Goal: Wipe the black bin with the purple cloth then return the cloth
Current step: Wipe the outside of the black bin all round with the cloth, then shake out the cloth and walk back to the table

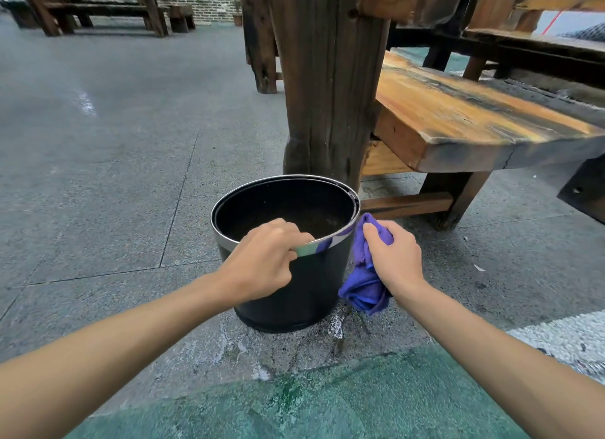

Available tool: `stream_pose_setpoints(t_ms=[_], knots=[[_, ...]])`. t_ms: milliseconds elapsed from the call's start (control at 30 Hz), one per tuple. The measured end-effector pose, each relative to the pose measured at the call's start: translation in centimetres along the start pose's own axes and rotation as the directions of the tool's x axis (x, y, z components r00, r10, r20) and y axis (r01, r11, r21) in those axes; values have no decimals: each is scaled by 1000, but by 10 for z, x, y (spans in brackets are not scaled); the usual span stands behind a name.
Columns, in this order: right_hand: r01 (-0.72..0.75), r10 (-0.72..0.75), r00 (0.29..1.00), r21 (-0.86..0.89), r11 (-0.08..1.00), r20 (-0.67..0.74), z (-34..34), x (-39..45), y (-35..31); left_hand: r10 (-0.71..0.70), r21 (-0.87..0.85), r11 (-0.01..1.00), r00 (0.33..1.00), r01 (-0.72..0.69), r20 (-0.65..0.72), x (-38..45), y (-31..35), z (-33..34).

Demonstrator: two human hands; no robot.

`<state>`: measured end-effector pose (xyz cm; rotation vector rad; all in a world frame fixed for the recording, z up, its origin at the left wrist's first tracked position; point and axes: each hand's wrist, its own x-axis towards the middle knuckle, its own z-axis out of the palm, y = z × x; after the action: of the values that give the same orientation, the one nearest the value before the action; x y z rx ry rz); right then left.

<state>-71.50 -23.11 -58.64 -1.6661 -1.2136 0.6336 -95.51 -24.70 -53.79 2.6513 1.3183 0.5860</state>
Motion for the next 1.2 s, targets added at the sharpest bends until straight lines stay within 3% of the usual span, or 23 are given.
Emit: stream_pose_setpoints(t_ms=[200, 433, 600, 667, 733, 767, 867, 967, 1067, 1200], knots=[[41, -41, 999, 28, 999, 5, 5, -4, -8, 52, -28, 998, 993, -55, -105, -25, -17, -10], [72, -71, 997, 56, 996, -9, 0, -9, -21, 63, -38, 997, 993, -67, -102, -8, -2, -4], [118, -110, 992, 169, 979, -57, -19, -1, -47, 21, -195, 980, 993, -43, -115, 21, 22, -14], [143, -136, 990, 205, 968, -47, -29, 0, -66, -47, -389, 919, 997, 66, 59, 41, 36, -28], [141, -140, 990, 241, 960, -23, -41, -1, -89, -85, -631, 741, 964, 230, 251, 64, 56, -45], [117, -119, 993, 283, 952, -10, -47, -3, -100, -105, -690, 674, 959, 263, 263, 73, 65, -51], [-81, 72, 997, 426, 901, 38, -77, -3, -144, -210, -733, 606, 951, 309, 227, 95, 93, -86], [-192, 150, 981, 464, 865, 125, -113, -3, -187, -237, -781, 479, 916, 401, 325, 105, 109, -131], [-308, 207, 943, 449, 839, 259, -160, -7, -238, -231, -717, 542, 898, 439, 375, 123, 127, -198], [-330, 146, 891, 390, 860, 430, -223, -15, -308, -246, -613, 666, 901, 425, 357, 148, 161, -288]])
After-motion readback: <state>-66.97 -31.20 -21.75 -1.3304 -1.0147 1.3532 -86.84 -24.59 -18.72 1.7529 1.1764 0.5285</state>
